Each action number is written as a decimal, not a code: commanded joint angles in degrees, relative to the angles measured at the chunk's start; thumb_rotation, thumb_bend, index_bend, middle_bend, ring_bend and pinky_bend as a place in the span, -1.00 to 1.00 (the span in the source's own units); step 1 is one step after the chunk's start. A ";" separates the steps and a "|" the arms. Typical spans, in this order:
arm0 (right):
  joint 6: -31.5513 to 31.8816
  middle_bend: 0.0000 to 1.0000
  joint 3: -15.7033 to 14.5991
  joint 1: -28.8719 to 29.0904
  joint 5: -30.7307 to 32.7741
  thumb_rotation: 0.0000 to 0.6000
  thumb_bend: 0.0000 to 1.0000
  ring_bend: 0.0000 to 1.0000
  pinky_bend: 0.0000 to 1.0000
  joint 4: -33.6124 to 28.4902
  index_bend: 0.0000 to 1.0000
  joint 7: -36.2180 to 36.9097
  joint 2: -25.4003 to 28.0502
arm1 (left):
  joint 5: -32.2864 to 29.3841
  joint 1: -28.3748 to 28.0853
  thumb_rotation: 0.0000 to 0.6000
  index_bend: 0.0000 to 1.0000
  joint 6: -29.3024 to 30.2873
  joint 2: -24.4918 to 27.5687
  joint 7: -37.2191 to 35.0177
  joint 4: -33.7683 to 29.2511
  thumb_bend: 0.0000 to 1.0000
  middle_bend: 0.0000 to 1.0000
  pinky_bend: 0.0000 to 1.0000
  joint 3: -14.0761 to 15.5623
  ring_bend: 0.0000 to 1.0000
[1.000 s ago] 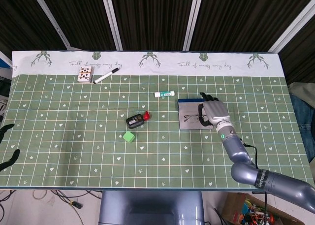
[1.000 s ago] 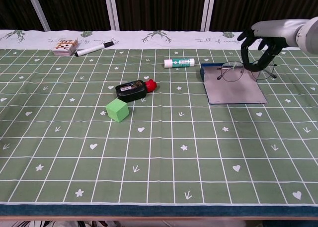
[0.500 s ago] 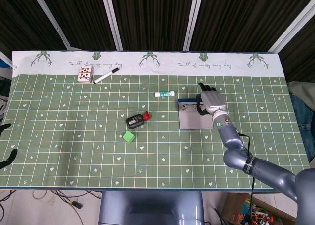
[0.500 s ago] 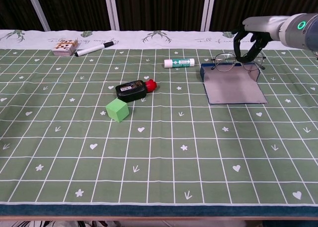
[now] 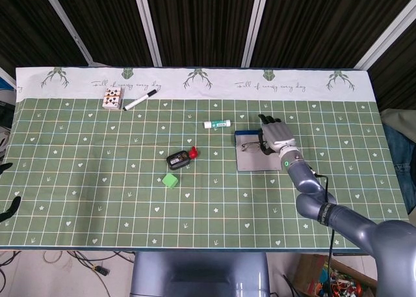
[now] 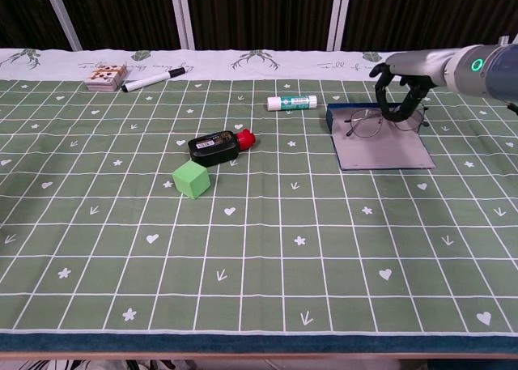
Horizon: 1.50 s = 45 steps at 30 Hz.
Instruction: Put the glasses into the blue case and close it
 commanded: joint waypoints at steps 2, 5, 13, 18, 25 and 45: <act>-1.28 -1.00 -0.28 0.32 -2.85 1.00 0.10 -0.84 -0.71 2.49 0.39 3.20 -1.35 | 0.00 0.04 1.00 -0.64 0.08 -0.02 0.23 -0.02 -0.37 -1.00 -1.00 0.00 -1.00; -1.62 -1.00 -0.34 0.56 -4.39 1.00 0.10 -0.84 -0.70 4.20 0.39 4.93 -2.10 | -0.14 0.07 1.00 -0.64 0.14 -0.06 0.40 -0.03 -0.37 -1.00 -1.00 -0.07 -1.00; -2.76 -1.00 -0.23 1.11 -6.45 1.00 0.10 -0.84 -0.70 8.03 0.39 8.39 -3.42 | -0.41 0.03 1.00 -0.64 -0.01 -0.24 0.91 0.08 -0.37 -1.00 -1.00 -0.12 -1.00; -3.75 -1.00 -0.07 1.45 -6.74 1.00 0.10 -0.84 -0.70 9.86 0.39 9.96 -4.20 | -0.55 -0.05 1.00 -0.64 -0.16 -0.33 1.02 0.14 -0.37 -1.00 -1.00 -0.18 -1.00; -4.91 -1.00 0.36 2.15 -6.39 1.00 0.10 -0.84 -0.70 12.05 0.40 11.11 -5.37 | -0.55 -0.07 1.00 -0.64 -0.18 -0.26 0.78 0.11 -0.37 -1.00 -1.00 -0.25 -1.00; -5.98 -1.00 -0.37 2.90 -6.79 1.00 0.10 -0.87 -0.71 13.18 -0.01 10.78 -6.14 | -0.67 -0.09 1.00 -0.64 -0.45 0.07 -0.24 0.46 -0.36 -1.00 -1.00 -0.36 -1.00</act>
